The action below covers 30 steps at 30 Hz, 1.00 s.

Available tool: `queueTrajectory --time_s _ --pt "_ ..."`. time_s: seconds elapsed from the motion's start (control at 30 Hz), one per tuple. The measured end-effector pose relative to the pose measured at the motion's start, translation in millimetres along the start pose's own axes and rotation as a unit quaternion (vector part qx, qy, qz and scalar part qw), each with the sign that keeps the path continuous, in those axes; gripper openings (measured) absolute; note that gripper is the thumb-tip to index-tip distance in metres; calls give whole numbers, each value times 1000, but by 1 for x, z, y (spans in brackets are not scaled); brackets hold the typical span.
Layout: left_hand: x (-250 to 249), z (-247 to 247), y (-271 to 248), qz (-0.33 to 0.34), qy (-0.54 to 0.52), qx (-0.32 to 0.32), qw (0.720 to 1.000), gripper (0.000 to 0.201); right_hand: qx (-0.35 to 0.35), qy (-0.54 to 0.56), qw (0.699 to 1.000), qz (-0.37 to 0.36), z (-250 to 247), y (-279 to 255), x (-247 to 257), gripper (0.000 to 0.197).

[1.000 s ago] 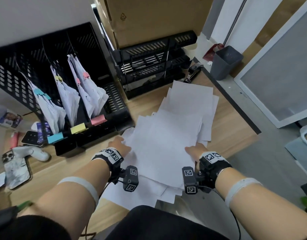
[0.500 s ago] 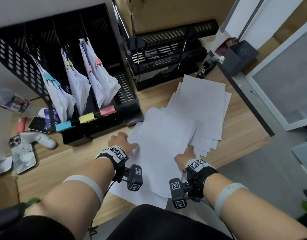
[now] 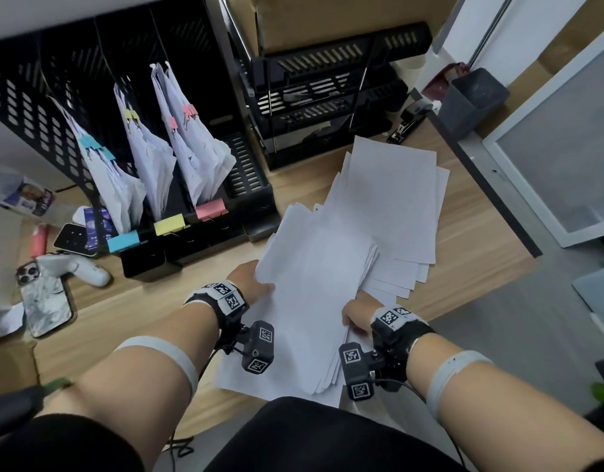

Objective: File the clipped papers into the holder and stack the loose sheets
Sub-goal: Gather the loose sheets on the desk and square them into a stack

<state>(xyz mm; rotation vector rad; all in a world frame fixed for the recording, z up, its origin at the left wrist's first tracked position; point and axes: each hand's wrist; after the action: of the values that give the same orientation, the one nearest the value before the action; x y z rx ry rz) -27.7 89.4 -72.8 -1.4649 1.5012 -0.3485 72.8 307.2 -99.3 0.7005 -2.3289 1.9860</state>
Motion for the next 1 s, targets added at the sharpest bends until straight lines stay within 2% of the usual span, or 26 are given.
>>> queueTrajectory --time_s 0.13,0.23,0.33,0.4,0.47,0.53,0.57,0.63,0.67,0.73,0.8,0.83,0.87,0.93,1.0 --pt "3 -14 -9 4 -23 -10 1000 33 -4 26 1000 2 -10 -4 2 30" --pt "4 -31 -15 -6 -25 -49 998 25 -30 59 998 18 -10 4 6 25" --pt "10 -58 -24 -7 -18 -103 995 24 -7 87 996 12 -10 8 3 29" --pt "16 -77 -33 20 -16 -140 990 18 2 92 995 32 -10 -3 12 27" --pt "18 -91 -45 64 -31 -168 983 8 10 82 996 24 -10 -12 18 17" --pt "15 -100 -55 119 -49 -201 971 18 28 75 997 12 -10 -17 27 11" --pt "11 -104 -62 146 -62 -220 963 21 28 74 997 -4 -10 -18 33 14" --pt "0 -113 -75 189 -89 -254 944 15 19 77 994 -71 -14 -18 50 43" --pt "-7 -119 -83 210 -110 -271 933 11 8 73 990 -123 -18 -23 62 55" --pt "-21 -131 -90 251 -166 -289 909 9 -25 110 963 -243 -26 -51 90 63" --pt "-36 -140 -93 279 -219 -299 886 9 -40 176 915 -359 -39 -84 118 58" --pt "-45 -143 -94 295 -241 -300 874 16 -46 195 893 -402 -46 -102 130 56" --pt "-54 -144 -96 315 -266 -295 862 22 -57 210 878 -426 -54 -112 137 59" --pt "-75 -140 -97 358 -317 -274 835 20 -80 240 855 -454 -69 -143 145 61" --pt "-93 -133 -94 389 -373 -236 809 20 -126 271 838 -457 -81 -164 141 35"
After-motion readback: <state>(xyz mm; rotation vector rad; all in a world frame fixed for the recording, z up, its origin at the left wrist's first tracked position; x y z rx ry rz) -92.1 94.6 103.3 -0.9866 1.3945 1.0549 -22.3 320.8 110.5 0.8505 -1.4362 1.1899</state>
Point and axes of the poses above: each hand's wrist, its own y-axis towards the middle knuckle, its own z-axis out of the palm, x = y × z, and after that the axes turned 7 degrees about x, right-handed
